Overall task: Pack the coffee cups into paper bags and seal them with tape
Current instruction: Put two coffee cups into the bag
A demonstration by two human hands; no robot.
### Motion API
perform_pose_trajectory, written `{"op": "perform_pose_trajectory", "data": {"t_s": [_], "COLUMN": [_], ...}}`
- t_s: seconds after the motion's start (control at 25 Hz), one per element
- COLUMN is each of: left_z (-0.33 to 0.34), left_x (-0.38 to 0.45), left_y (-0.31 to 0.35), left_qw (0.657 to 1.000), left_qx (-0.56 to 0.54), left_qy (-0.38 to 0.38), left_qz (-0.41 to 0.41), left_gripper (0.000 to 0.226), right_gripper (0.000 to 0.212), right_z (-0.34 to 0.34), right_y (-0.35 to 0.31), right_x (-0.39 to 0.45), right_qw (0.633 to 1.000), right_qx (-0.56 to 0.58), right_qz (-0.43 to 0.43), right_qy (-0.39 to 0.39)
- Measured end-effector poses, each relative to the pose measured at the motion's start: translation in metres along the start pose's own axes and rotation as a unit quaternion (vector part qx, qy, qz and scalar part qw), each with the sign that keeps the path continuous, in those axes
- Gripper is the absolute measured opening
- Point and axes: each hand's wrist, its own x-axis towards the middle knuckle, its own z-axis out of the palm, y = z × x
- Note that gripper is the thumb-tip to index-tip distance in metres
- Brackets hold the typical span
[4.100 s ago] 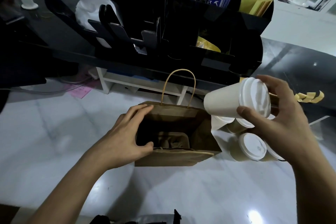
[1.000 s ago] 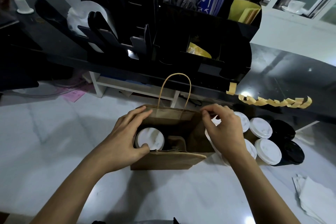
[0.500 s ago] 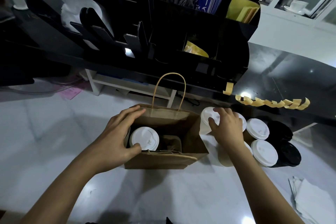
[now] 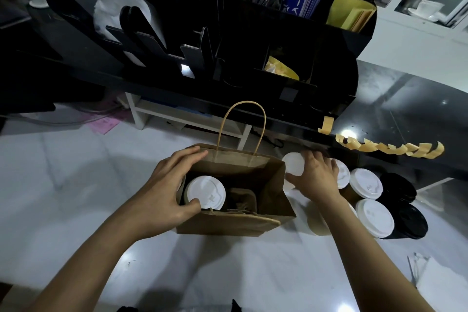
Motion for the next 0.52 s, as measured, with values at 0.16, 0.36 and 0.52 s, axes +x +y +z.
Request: {"op": "perform_pose_trajectory", "data": {"t_s": [0.16, 0.36, 0.52], "left_z": [-0.001, -0.001, -0.001], "left_x": [0.003, 0.003, 0.004], "left_y": [-0.001, -0.001, -0.001], "left_qw": [1.0, 1.0, 1.0], "left_qx": [0.005, 0.007, 0.007], "left_qy": [-0.004, -0.006, -0.01], "left_qz": [-0.003, -0.003, -0.002], "left_gripper": [0.085, 0.086, 0.086], "right_gripper": [0.082, 0.081, 0.082], "right_z": [-0.005, -0.033, -0.071], "right_y": [-0.009, -0.014, -0.018], "right_x": [-0.014, -0.043, -0.069], "right_qw": [0.999, 0.981, 0.96], "right_qx": [0.01, 0.192, 0.27], "right_qz": [0.003, 0.036, 0.037], "right_qy": [-0.038, 0.01, 0.066]}}
